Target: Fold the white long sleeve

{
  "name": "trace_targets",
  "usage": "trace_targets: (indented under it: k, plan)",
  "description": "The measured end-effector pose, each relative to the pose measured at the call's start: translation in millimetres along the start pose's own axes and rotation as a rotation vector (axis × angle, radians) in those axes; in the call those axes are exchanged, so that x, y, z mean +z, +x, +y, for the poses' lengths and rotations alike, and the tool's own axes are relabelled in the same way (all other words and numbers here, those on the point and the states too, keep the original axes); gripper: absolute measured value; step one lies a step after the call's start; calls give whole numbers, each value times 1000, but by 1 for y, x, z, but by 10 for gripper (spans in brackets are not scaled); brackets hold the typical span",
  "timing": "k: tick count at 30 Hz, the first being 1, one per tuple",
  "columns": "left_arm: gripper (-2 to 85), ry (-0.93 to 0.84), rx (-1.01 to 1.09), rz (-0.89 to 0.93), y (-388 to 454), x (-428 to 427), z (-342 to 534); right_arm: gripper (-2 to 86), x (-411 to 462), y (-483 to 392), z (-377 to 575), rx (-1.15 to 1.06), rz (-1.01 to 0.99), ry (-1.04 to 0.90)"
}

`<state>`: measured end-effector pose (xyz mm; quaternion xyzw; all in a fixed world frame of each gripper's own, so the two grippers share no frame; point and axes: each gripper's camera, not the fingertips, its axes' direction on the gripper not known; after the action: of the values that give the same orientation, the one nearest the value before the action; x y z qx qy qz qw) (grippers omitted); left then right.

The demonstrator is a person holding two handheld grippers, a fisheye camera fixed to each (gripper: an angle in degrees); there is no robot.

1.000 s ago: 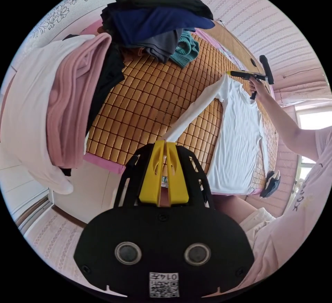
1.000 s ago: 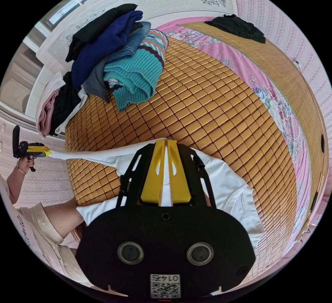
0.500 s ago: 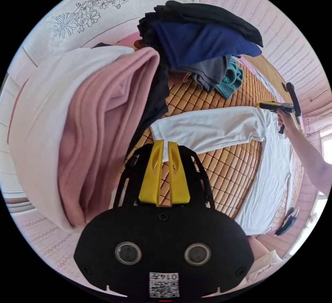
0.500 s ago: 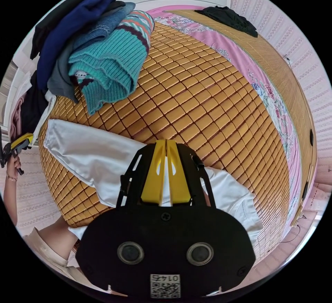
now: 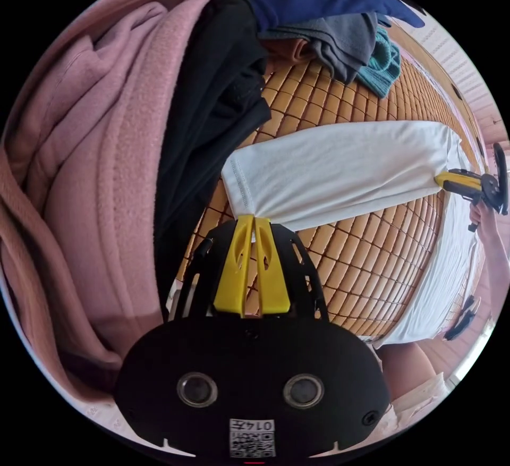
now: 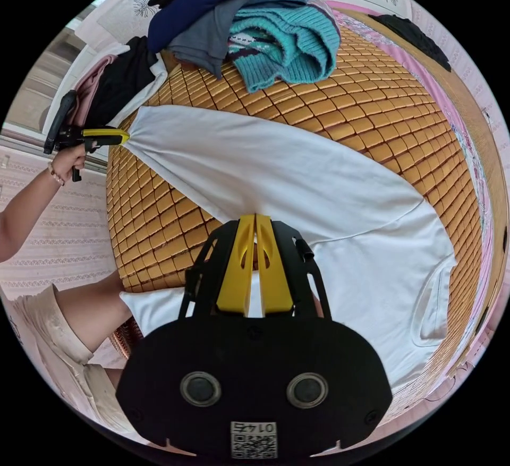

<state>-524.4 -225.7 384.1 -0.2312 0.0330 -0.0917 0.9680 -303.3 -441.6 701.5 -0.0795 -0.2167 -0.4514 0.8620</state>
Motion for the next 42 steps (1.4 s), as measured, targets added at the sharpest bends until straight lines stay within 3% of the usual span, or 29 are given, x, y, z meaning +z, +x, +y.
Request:
trace_targets:
  k: [3, 6, 10, 15, 21, 25, 28, 30, 32, 35, 39, 42]
  plan:
    - [12, 37, -27, 17, -2, -10, 3, -10, -26, 10, 11, 47, -32, 86]
    - [24, 100, -6, 35, 10, -30, 10, -9, -57, 43, 14, 140, 70, 147]
    - [18, 128, 99, 274, 58, -29, 9, -7, -72, 96, 4, 301, 217, 156]
    - [25, 101, 311, 472, 157, -14, -10, -6, -66, 119, -6, 354, 241, 71]
    - [38, 56, 496, 449, 218, -8, 25, -7, -97, 114, 13, 324, 182, 114]
    - [34, -2, 536, 397, 217, -4, 58, -3, -159, 78, 109, 271, 116, 308]
    - [34, -50, 553, 396, 219, -1, 79, 1, -181, 52, 220, 335, 123, 327]
    - [32, -76, 560, 405, 223, 1, 91, 1, -177, 34, 291, 433, 149, 241]
    - [30, -115, 581, 388, 229, 6, 102, 0, -155, 4, 379, 592, 168, 26]
    - [31, -160, 624, 344, 242, 12, 115, -2, -129, -40, 462, 751, 61, -152]
    - [31, -195, 674, 269, 257, 25, 128, -4, -105, -76, 507, 819, -17, -232]
    - [25, -223, 714, 181, 262, 39, 139, -8, -107, -87, 524, 797, -13, -184]
